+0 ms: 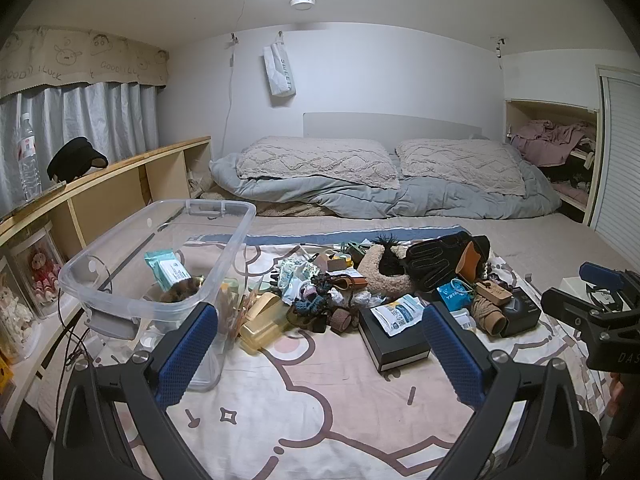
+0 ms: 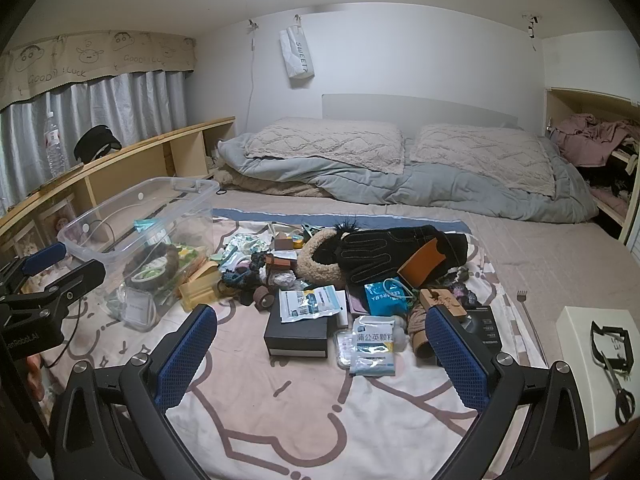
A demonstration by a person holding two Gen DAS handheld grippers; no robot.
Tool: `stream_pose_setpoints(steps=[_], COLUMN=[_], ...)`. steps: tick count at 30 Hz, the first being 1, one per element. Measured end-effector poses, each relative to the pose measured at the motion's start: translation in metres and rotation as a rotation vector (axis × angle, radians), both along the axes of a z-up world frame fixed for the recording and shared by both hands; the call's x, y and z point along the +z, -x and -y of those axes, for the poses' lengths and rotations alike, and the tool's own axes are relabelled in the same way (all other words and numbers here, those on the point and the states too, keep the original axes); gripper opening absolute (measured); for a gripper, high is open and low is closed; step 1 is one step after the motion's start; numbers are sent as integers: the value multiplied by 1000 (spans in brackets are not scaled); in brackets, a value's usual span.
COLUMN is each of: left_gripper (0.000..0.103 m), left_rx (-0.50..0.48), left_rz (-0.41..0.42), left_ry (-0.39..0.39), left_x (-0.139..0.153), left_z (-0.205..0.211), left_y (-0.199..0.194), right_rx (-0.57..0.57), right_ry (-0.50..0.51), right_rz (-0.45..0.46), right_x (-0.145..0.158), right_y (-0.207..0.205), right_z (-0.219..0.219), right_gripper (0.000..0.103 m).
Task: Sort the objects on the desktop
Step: 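Move the right gripper toward the black box in the pile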
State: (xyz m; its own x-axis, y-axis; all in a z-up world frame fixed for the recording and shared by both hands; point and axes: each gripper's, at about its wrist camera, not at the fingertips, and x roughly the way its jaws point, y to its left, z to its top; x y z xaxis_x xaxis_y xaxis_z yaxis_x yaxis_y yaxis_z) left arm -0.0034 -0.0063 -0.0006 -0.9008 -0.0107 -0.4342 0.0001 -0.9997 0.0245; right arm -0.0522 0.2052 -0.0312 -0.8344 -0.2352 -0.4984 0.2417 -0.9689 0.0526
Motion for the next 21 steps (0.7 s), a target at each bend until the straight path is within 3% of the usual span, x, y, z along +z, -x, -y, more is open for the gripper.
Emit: stream_pose_setpoints(steps=[21], left_gripper=[103], left_rx=[-12], left_rz=[6], left_ry=[-9], left_x=[-4], left_z=[-9], left_y=[5], right_rx=[2], right_ry=[15], right_rz=[27], right_x=[-9], right_y=[6], right_z=[1], right_gripper=[103])
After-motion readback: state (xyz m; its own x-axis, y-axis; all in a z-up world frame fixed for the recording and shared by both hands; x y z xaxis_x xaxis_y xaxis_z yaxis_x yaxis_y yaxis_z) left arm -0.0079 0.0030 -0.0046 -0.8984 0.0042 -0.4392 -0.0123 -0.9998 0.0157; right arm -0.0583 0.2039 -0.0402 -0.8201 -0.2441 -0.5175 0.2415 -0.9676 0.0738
